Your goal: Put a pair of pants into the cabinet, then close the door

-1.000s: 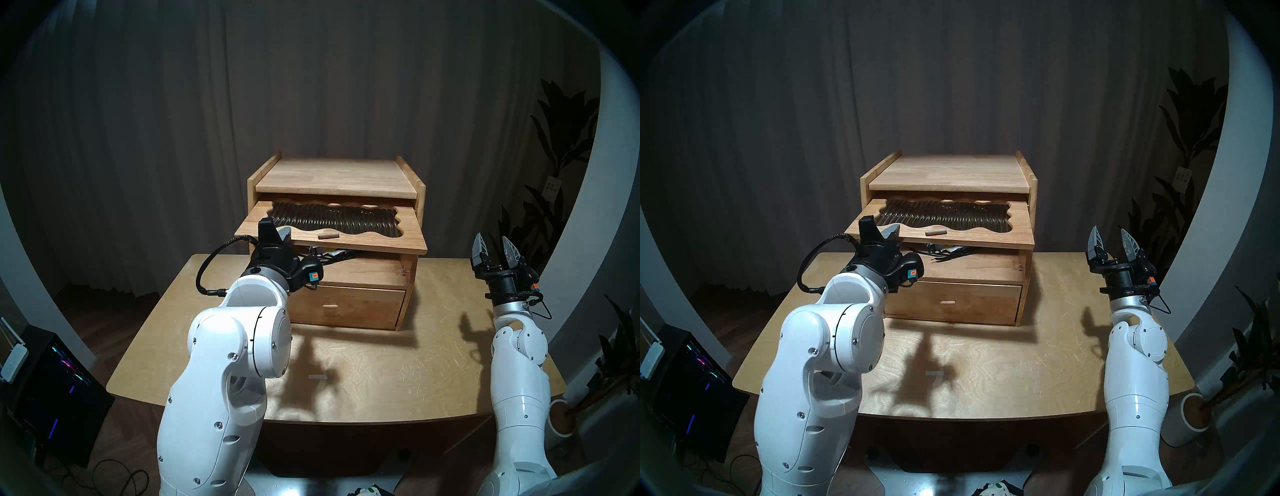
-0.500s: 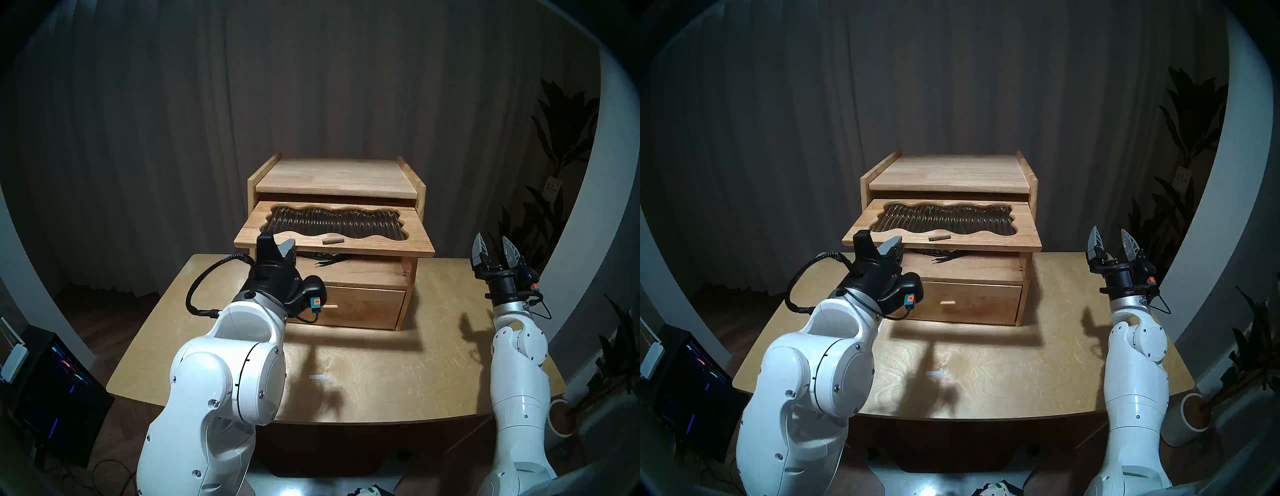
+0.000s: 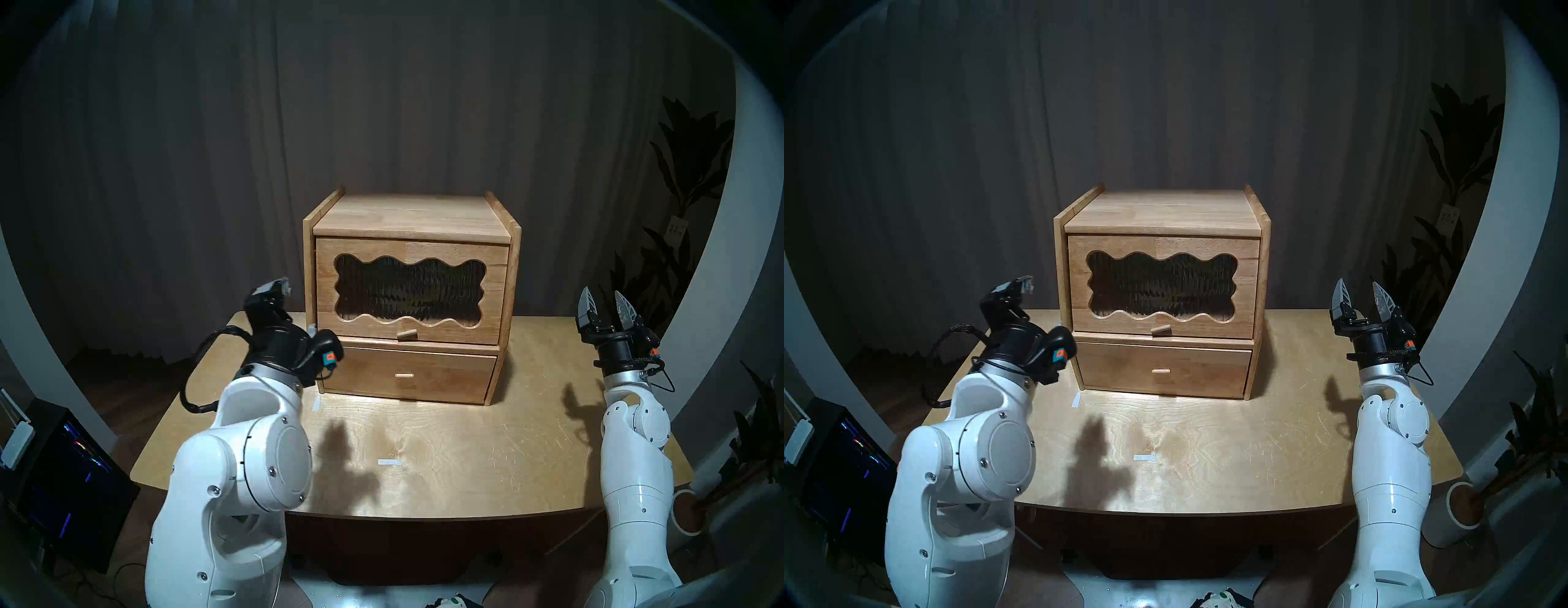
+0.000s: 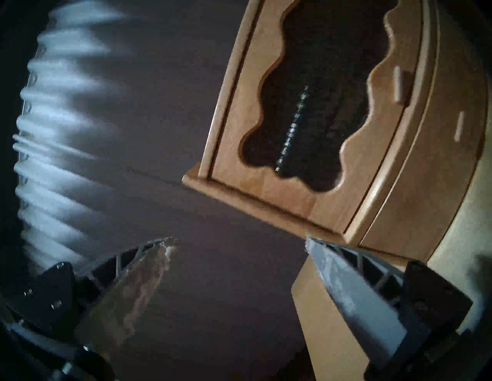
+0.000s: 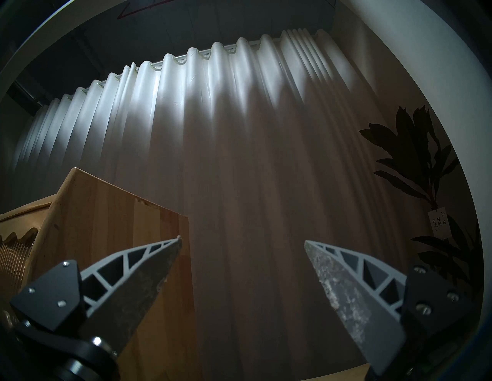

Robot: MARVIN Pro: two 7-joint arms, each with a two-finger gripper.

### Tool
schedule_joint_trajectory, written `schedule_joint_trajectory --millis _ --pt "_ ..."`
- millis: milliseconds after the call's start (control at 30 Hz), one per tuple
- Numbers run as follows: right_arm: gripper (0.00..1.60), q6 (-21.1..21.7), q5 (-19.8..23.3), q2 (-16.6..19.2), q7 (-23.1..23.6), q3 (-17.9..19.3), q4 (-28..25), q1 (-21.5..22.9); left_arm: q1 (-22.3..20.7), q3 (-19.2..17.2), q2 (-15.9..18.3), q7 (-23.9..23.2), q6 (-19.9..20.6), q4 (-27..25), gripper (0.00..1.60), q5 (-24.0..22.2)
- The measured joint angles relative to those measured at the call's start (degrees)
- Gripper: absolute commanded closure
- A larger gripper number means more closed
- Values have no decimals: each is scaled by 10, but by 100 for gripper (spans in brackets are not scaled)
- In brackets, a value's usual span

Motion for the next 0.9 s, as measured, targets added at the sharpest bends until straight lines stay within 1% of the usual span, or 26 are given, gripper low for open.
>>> schedule_joint_trajectory --millis 33,100,200,433,567,767,800,900 --pt "0 0 0 0 0 0 1 0 0 -18 -5 2 10 0 0 -14" --pt "0 0 0 0 0 0 2 0 0 -29 -9 3 15 0 0 -22" --pt "0 0 0 0 0 0 4 0 0 -63 -17 6 28 -1 0 -48" --pt "0 0 1 0 0 0 8 0 0 -130 -31 4 43 1 0 -103" --pt "0 0 1 1 0 0 10 0 -1 -168 -39 -2 48 12 0 -141" --pt "0 0 2 4 0 3 11 3 -10 -199 -48 -20 47 35 0 -193" --pt "0 0 2 5 0 4 10 5 -14 -205 -50 -26 45 42 0 -209" --pt "0 0 2 7 0 5 10 9 -22 -213 -52 -36 41 50 0 -232"
